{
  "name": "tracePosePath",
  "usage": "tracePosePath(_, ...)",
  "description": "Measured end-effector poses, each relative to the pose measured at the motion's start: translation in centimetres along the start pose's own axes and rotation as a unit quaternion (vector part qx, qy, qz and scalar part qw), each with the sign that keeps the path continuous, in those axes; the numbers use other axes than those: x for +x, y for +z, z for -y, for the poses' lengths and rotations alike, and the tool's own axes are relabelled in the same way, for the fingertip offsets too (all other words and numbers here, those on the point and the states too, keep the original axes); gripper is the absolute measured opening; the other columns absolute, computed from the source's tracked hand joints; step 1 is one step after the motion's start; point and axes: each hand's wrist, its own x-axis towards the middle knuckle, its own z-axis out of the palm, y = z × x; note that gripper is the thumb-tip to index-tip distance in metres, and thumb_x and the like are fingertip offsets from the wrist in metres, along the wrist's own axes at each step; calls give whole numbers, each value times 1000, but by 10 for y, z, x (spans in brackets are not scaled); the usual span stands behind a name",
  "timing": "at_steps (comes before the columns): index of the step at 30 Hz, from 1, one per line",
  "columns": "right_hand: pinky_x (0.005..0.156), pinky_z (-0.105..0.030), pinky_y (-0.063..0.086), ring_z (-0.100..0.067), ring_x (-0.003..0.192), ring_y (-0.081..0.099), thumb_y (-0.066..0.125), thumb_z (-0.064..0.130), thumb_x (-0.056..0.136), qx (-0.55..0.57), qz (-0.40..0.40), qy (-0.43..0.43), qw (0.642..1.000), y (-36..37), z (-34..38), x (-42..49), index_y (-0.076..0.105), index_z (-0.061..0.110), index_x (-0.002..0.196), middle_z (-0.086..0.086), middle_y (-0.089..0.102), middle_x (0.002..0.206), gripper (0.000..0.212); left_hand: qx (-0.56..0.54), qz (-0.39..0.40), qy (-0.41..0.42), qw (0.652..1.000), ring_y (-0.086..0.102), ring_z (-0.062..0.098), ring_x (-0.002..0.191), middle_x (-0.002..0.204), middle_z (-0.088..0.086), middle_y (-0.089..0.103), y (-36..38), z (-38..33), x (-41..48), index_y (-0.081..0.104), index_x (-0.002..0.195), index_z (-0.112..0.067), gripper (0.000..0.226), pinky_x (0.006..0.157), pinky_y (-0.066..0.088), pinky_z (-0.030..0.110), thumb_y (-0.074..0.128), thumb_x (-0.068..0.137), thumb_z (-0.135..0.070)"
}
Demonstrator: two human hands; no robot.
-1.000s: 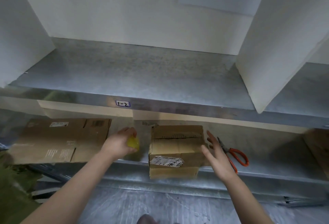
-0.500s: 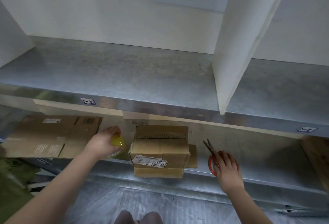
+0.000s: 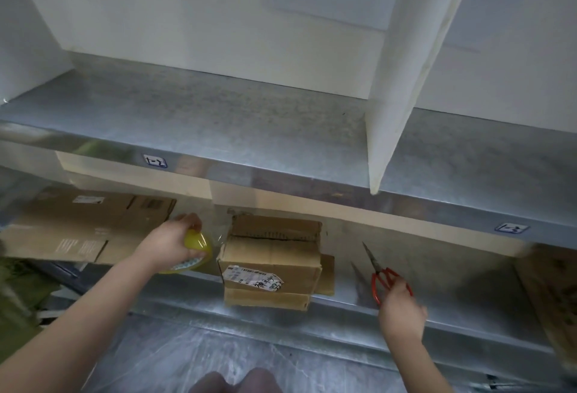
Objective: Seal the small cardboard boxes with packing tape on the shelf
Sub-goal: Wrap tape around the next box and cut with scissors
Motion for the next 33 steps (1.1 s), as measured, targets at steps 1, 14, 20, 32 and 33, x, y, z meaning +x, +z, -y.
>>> tracePosePath(1, 72, -31, 32, -22, 101, 65, 49, 15, 93, 33, -15, 2, 999, -3, 0, -6, 41, 10, 124, -3, 68, 112, 32, -2, 6, 4, 1000, 54, 16, 94, 107, -7, 54, -3, 1, 1, 51, 106, -28, 53, 76, 45, 29, 82, 67, -47)
tracePosePath(14, 87, -37, 40, -21, 90, 67, 65, 27, 86, 215, -108, -15, 971, -64, 114, -155, 51, 27, 121, 10, 68, 100, 38, -10, 115, 92, 989, 50, 17, 100, 116, -6, 52, -31, 23, 32, 50, 109, -35, 51, 77, 43, 28, 81, 70, -47)
tracePosePath(20, 68, -26, 53, 5, 74, 64, 72, 51, 72, 375, 0, -27, 927, -54, 194, -204, 53, 42, 102, 34, 64, 83, 36, -9, 152, 148, 977, 47, 15, 102, 122, -2, 53, -28, 30, 43, 53, 121, -26, 59, 78, 37, 25, 82, 72, -43)
tracePosePath(32, 62, -19, 41, -4, 69, 57, 70, 65, 74, 475, 246, 68, 842, -27, 271, -218, 58, 30, 101, 11, 60, 75, 46, -61, 152, 192, 967, 49, 15, 98, 109, -5, 53, -31, 43, 52, 55, 109, -25, 52, 76, 38, 25, 85, 68, -38)
tracePosePath(33, 58, -19, 37, -7, 67, 54, 69, 65, 75, 492, 267, 84, 824, -26, 274, -219, 58, 27, 104, 9, 58, 74, 49, -62, 155, 194, 967, 49, 15, 98, 109, -6, 52, -32, 43, 53, 55, 109, -25, 52, 76, 39, 25, 85, 68, -38)
